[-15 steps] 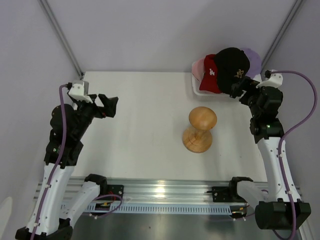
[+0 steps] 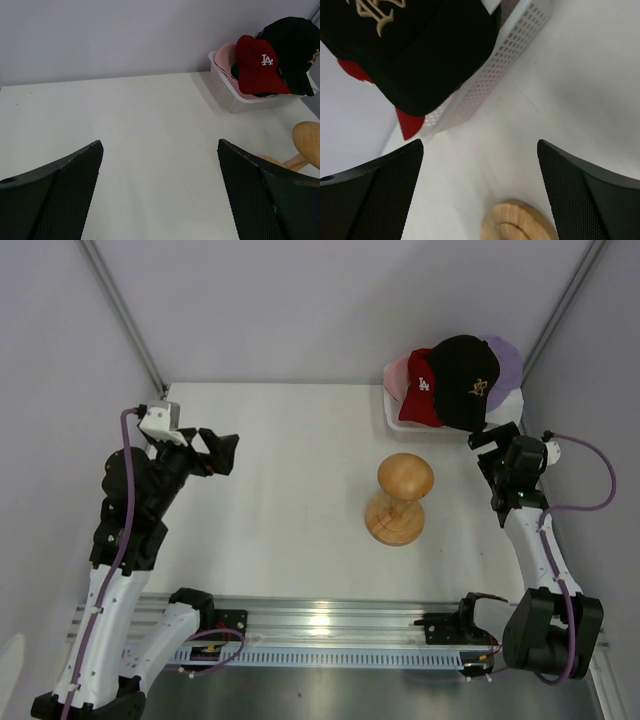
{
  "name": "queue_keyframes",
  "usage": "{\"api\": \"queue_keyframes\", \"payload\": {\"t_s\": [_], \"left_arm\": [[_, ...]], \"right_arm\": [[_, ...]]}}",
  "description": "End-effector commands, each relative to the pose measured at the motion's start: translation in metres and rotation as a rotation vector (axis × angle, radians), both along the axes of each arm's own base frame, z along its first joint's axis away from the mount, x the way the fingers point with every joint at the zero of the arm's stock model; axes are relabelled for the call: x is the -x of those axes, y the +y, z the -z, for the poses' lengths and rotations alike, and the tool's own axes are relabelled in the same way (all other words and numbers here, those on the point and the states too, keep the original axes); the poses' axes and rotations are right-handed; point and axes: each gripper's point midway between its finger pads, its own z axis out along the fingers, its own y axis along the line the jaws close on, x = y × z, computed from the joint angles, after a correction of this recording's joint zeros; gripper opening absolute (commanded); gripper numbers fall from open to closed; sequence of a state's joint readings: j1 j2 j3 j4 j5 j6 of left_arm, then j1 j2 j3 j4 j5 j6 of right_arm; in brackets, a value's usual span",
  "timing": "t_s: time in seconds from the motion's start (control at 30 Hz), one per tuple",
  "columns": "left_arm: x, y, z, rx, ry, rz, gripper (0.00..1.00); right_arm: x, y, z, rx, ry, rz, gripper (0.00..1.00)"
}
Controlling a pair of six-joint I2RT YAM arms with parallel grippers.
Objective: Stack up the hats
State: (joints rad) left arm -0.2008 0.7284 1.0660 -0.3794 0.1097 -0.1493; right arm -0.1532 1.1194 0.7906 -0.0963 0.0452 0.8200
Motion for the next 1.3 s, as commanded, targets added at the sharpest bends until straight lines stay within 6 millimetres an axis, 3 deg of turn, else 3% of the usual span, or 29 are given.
{"api": "queue_keyframes", "payload": {"t_s": [0.0, 0.07, 0.13, 0.2, 0.23, 0.43, 0.73, 0.83, 0.93, 1.03, 1.13, 1.27], "left_arm": [[0.002, -0.002, -0.013, 0.008, -0.033, 0.013, 0.99], [0.003, -0.002, -0.013, 0.008, -0.039, 0.012, 1.00], [0.003, -0.002, -0.013, 0.007, -0.043, 0.015, 0.99], [0.003, -0.001, -0.012, 0.007, -0.046, 0.012, 0.99], [0.003, 0.000, -0.012, 0.006, -0.048, 0.007, 1.00], [0.000, 0.002, -0.012, 0.000, -0.043, -0.004, 1.00], [-0.004, 0.006, -0.009, 0.000, -0.035, -0.019, 0.99], [-0.004, 0.006, -0.009, 0.000, -0.034, -0.016, 1.00], [-0.005, 0.006, -0.008, 0.001, -0.030, -0.013, 0.99], [-0.005, 0.003, -0.007, 0.002, -0.027, 0.004, 0.99], [-0.005, 0.002, -0.008, 0.004, -0.028, 0.007, 0.99], [-0.004, 0.001, -0.008, 0.006, -0.030, 0.013, 1.00]], "right_arm": [[-0.021, -0.006, -0.055, -0.119, -0.254, 0.086, 0.98], [-0.024, -0.006, -0.044, -0.173, -0.266, 0.105, 0.97], [-0.032, -0.007, -0.046, -0.205, -0.339, 0.111, 0.94], [-0.036, -0.008, -0.028, -0.250, -0.352, 0.128, 0.91], [-0.040, -0.007, -0.034, -0.258, -0.392, 0.121, 0.91], [-0.068, -0.004, -0.015, -0.340, -0.373, 0.108, 0.86], [-0.093, 0.000, -0.020, -0.370, -0.437, 0.074, 0.70], [-0.100, 0.000, -0.016, -0.382, -0.442, 0.072, 0.60], [-0.107, 0.001, -0.017, -0.387, -0.448, 0.069, 0.44], [-0.115, 0.006, -0.021, -0.402, -0.449, 0.037, 0.26], [-0.116, 0.009, -0.025, -0.403, -0.458, 0.028, 0.00], [-0.111, 0.010, -0.047, -0.383, -0.508, -0.003, 0.00]]}}
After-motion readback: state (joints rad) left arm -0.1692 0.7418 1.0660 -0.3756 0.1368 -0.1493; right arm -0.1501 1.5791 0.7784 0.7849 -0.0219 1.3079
